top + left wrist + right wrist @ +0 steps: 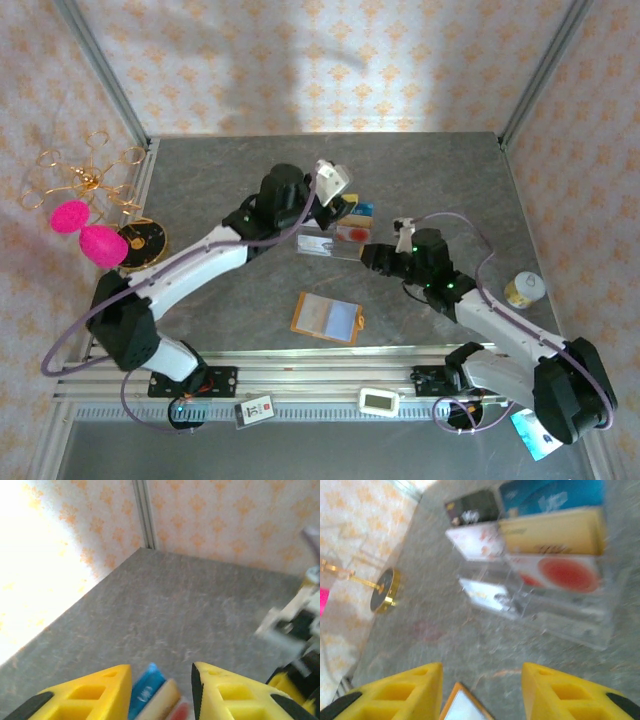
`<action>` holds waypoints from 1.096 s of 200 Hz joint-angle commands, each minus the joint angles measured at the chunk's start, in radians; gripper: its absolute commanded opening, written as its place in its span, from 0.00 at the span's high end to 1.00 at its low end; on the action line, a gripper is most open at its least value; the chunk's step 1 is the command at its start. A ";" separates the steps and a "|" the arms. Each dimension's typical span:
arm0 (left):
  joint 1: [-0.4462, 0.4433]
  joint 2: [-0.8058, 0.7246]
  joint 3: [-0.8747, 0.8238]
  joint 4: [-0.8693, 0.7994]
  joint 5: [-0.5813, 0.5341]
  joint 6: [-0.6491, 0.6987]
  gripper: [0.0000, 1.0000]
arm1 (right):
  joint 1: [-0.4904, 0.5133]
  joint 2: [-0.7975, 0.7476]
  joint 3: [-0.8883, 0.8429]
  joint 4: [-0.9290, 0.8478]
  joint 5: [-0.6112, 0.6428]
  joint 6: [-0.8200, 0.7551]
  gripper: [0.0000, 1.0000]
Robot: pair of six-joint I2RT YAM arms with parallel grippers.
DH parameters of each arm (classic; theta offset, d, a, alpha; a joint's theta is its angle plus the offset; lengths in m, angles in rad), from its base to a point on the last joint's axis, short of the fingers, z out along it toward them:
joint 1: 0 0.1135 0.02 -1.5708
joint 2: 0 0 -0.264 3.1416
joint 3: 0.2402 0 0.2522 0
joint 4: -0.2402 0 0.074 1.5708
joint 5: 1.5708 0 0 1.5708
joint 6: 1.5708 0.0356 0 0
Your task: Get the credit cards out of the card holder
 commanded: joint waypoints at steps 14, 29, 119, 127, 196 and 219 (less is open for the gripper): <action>-0.015 -0.140 -0.225 0.146 -0.074 -0.365 0.62 | 0.158 0.021 0.009 -0.084 0.115 0.001 0.57; -0.015 -0.222 -0.340 0.177 -0.054 -0.454 0.62 | 0.231 0.023 0.006 -0.110 0.175 0.014 0.57; -0.015 -0.550 -0.741 0.018 -0.205 -0.739 0.62 | 0.657 0.262 0.166 -0.294 0.520 0.059 0.59; -0.015 -0.571 -0.750 -0.017 -0.234 -0.747 0.62 | 0.689 0.303 0.199 -0.301 0.539 0.048 0.59; -0.014 -0.719 -0.779 -0.164 -0.345 -0.779 0.61 | 0.754 0.599 0.409 -0.369 0.732 -0.005 0.58; -0.014 -0.749 -0.795 -0.168 -0.344 -0.797 0.61 | 0.755 0.657 0.431 -0.398 0.745 -0.007 0.57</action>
